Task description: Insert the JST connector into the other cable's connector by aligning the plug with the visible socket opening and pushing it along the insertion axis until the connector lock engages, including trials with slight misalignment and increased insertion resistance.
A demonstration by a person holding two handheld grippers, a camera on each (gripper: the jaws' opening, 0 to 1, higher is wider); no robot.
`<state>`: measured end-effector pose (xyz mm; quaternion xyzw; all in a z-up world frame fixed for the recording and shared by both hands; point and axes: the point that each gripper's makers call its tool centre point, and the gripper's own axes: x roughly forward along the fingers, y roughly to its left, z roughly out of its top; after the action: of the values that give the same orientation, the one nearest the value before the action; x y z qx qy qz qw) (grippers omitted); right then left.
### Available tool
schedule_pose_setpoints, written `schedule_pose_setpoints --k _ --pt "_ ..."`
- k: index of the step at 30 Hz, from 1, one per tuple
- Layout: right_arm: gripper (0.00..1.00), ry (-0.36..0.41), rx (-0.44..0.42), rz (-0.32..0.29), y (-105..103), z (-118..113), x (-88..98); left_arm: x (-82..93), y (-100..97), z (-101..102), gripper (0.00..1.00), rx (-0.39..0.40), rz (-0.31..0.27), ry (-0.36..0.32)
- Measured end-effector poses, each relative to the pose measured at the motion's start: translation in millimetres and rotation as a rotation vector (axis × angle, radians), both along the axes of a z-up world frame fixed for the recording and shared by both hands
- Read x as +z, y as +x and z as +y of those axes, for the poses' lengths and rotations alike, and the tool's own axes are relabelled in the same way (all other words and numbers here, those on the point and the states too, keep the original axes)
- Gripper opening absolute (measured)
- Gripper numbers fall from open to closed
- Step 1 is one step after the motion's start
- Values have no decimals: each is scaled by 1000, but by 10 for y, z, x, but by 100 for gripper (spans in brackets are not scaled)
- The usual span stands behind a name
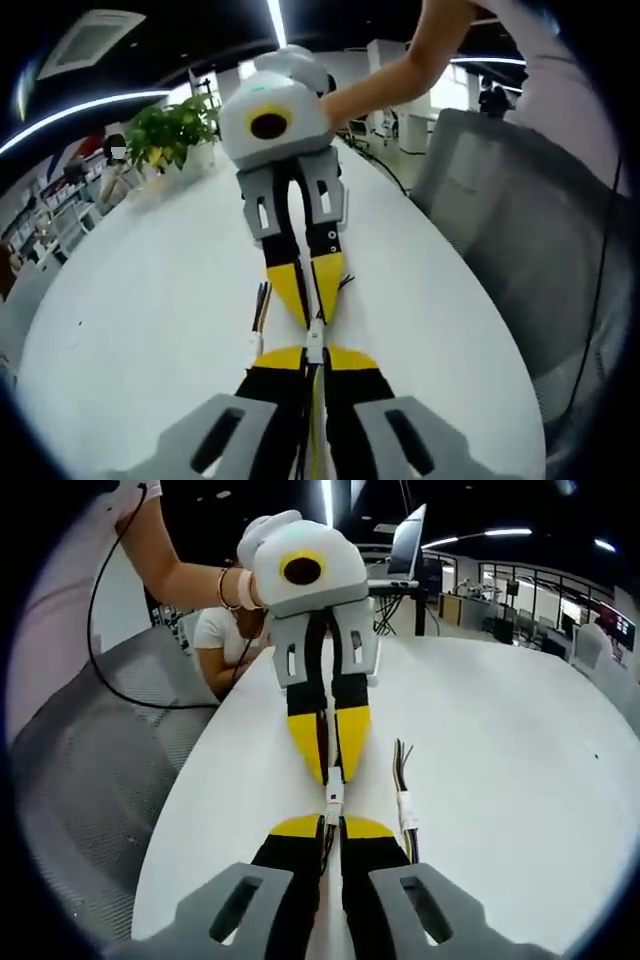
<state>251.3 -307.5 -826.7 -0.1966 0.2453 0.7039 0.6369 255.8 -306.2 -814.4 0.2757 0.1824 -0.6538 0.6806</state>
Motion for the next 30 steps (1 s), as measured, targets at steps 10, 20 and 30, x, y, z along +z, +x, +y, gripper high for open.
schedule_pose_setpoints --k 10,20,30 --pt "0 222 3 68 -59 95 334 97 -51 35 0 9 85 -109" --pt "0 175 -33 34 71 -84 340 35 -68 -48 0 19 104 -135" --pt "18 100 -41 -10 5 -155 153 -9 -44 66 0 51 106 -130"
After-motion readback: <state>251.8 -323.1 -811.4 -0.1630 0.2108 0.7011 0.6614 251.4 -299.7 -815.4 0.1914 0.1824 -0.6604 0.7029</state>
